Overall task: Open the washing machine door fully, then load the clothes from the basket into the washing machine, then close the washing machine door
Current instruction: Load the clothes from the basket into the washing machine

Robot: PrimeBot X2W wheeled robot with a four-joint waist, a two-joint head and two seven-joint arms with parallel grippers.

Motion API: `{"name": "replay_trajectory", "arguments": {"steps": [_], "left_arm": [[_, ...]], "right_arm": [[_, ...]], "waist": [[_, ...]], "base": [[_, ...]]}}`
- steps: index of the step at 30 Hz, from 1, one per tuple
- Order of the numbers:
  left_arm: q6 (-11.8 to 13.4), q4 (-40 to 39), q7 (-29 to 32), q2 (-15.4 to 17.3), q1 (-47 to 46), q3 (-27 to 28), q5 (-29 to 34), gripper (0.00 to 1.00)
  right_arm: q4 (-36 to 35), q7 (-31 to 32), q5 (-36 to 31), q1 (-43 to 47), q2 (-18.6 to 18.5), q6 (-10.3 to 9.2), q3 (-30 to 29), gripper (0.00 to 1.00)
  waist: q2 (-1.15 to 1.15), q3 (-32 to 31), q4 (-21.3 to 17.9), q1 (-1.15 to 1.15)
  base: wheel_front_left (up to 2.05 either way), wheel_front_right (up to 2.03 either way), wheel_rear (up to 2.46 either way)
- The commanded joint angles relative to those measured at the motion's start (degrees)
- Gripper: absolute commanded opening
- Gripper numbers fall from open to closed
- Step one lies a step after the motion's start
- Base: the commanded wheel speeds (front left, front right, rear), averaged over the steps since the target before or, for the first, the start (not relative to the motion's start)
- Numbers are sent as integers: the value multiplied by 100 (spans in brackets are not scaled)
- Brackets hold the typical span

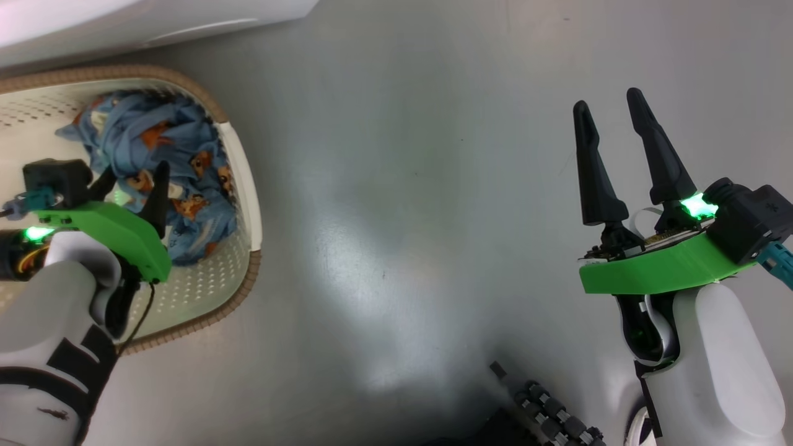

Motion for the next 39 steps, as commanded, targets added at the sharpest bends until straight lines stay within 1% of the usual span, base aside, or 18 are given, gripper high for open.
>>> {"name": "replay_trajectory", "arguments": {"steps": [1, 7, 8, 9, 10, 15, 19, 25, 31, 35, 37, 39], "left_arm": [[-8, 36, -36, 217, -19, 38, -79, 100], [-8, 246, -36, 276, -169, -164, -450, 99], [-8, 262, -36, 270, -172, -182, -520, 52], [-8, 277, -36, 264, -175, -214, -576, 10], [-8, 290, -36, 258, -179, -255, -623, 0], [-8, 279, -36, 177, -212, -392, -852, 0], [-8, 132, -36, 166, -128, -220, -960, 0], [-8, -140, -36, 117, 263, 337, -807, 0], [-8, -664, -36, -11, 891, 1069, -362, 0], [-8, -950, -36, -155, 1277, 1494, -45, 0], [-8, -1089, -36, -224, 1403, 1689, 110, 0], [-8, -1163, -36, -258, 1452, 1772, 201, 0]], "right_arm": [[-153, -27, 25, 137, 24, 9, 142, 100], [-182, -27, 24, 185, 24, 9, 239, 100], [-191, -27, 16, 206, 24, 9, 229, 100], [-201, -27, 7, 230, 24, 9, 216, 100], [-209, -27, -4, 252, 24, 9, 203, 100], [-211, -27, -70, 317, 24, 9, 102, 100], [-189, -27, -116, 291, 24, 9, 50, 100], [-80, -27, -147, 283, 5, 9, 31, 100], [22, -27, -149, 392, -57, 9, 6, 100], [52, -27, -151, 491, -120, 9, -23, 100], [58, -27, -147, 522, -160, 9, -31, 100], [61, -27, -148, 536, -181, 9, -36, 100]], "waist": [[0, 35, -49, 0], [0, 21, -172, 0], [0, 2, -183, 0], [0, -15, -189, 0], [0, -29, -193, 0], [0, -147, -135, 0], [0, -343, 0, 0], [0, -748, 218, 0], [0, -1221, 447, 0], [0, -1435, 588, 0], [0, -1503, 655, 0], [0, -1537, 693, 0]], "base": [[0, 0, 0], [0, 0, 0], [0, 0, 0], [0, 0, 0], [0, 0, 0], [0, 0, 0], [0, 0, 0], [0, 0, 0], [0, 0, 0], [0, 0, 0], [0, 0, 0], [0, 0, 0]]}}
